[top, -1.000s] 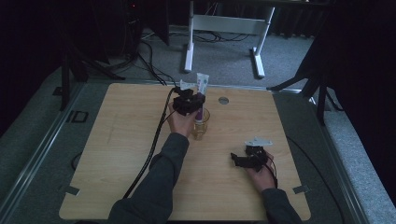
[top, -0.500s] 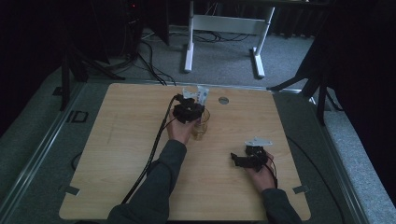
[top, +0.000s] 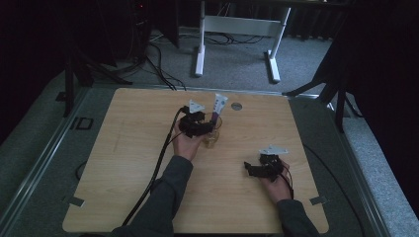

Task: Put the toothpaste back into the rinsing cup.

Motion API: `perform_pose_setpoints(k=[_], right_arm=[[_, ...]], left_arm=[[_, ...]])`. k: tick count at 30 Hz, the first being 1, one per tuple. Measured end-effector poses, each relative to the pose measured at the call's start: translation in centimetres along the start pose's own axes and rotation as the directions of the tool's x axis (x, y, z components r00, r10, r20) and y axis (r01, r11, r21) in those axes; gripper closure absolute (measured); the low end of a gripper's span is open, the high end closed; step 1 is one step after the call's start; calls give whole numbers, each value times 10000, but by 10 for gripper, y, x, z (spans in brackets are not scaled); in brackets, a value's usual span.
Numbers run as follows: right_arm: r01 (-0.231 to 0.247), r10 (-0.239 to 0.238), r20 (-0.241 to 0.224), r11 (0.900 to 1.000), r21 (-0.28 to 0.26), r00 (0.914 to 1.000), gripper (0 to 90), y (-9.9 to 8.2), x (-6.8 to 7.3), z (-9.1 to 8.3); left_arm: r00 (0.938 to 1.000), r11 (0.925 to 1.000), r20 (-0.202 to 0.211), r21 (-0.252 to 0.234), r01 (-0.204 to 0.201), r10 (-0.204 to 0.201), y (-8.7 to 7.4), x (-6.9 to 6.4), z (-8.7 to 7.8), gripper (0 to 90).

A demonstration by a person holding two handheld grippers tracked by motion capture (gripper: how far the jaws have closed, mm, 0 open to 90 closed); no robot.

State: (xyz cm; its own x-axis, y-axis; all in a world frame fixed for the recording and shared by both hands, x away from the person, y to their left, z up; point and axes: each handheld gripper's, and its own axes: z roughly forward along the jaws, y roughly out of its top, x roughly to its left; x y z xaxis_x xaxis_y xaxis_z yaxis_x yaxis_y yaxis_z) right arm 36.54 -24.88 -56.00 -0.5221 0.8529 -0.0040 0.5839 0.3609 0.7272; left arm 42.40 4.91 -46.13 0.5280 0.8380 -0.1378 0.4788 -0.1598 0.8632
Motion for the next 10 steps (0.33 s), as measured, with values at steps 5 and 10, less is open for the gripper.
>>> perform_pose_setpoints(k=[5,10], right_arm=[[-6,6,2,10000,-4,10000,196,0,0,0],[2,-2,1,10000,-6,10000,196,0,0,0]], left_arm=[[9994,9978,62,-562,338,-335,-7,7,-19,431],[9909,9943,-1074,-780,730,-811,-21,26,-36,400]])
